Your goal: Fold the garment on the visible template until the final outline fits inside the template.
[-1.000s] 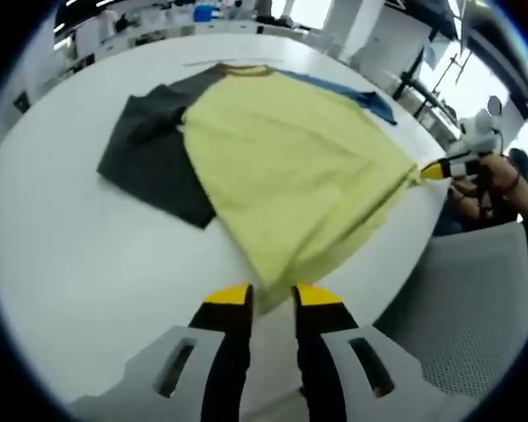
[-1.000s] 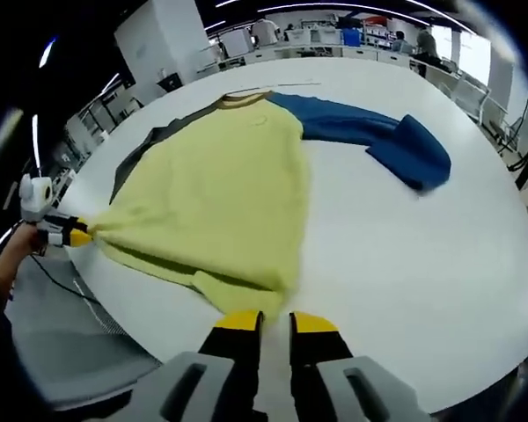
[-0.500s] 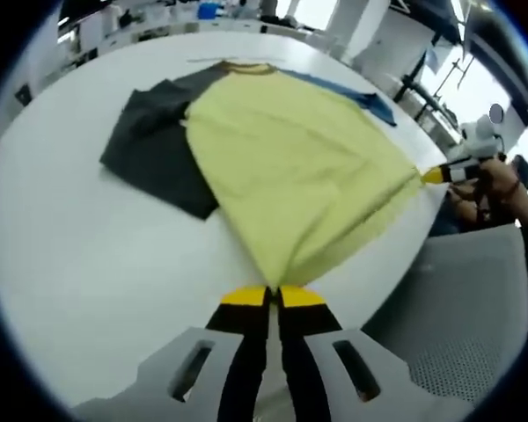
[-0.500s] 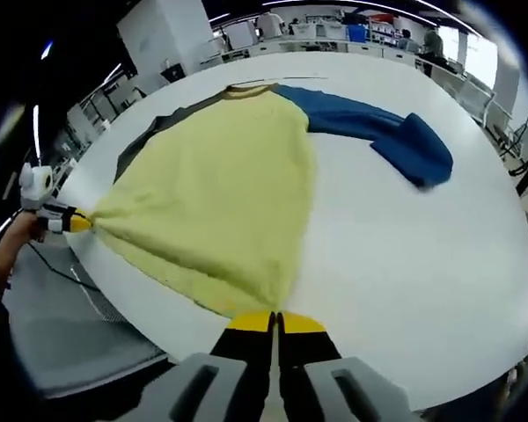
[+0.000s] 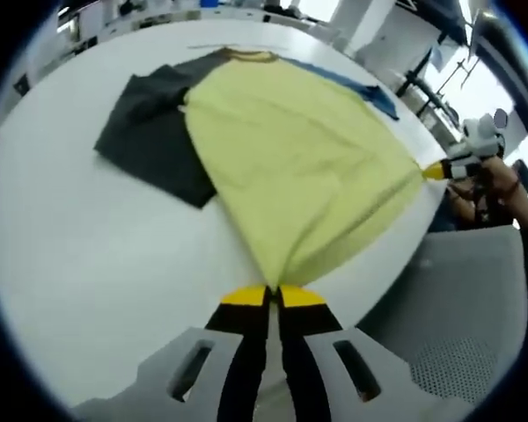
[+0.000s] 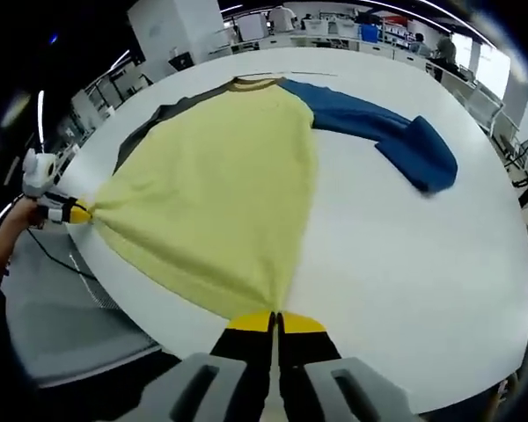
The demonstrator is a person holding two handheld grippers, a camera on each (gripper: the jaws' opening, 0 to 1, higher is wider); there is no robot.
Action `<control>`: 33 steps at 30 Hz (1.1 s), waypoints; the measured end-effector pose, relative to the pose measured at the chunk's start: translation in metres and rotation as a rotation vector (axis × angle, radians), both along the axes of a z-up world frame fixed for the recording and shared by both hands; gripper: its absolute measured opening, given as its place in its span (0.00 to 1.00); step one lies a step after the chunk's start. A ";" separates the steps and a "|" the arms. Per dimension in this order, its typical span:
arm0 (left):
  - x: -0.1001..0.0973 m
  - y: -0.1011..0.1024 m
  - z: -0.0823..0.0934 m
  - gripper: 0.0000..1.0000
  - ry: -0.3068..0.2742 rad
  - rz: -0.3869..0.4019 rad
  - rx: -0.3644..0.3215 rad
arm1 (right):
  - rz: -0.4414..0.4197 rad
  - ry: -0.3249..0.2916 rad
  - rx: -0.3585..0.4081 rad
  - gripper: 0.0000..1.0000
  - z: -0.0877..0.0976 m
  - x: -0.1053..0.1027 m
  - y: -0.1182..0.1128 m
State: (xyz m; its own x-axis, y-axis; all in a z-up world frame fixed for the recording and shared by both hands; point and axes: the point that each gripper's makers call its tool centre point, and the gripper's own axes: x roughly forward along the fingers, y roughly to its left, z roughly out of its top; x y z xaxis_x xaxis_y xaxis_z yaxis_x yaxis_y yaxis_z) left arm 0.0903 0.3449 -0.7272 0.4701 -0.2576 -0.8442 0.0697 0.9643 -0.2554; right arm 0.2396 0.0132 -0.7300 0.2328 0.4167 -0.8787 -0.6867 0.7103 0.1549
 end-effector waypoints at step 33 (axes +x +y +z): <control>0.018 0.003 0.052 0.77 -0.307 0.078 0.052 | -0.044 -0.230 0.114 0.47 0.067 0.059 0.002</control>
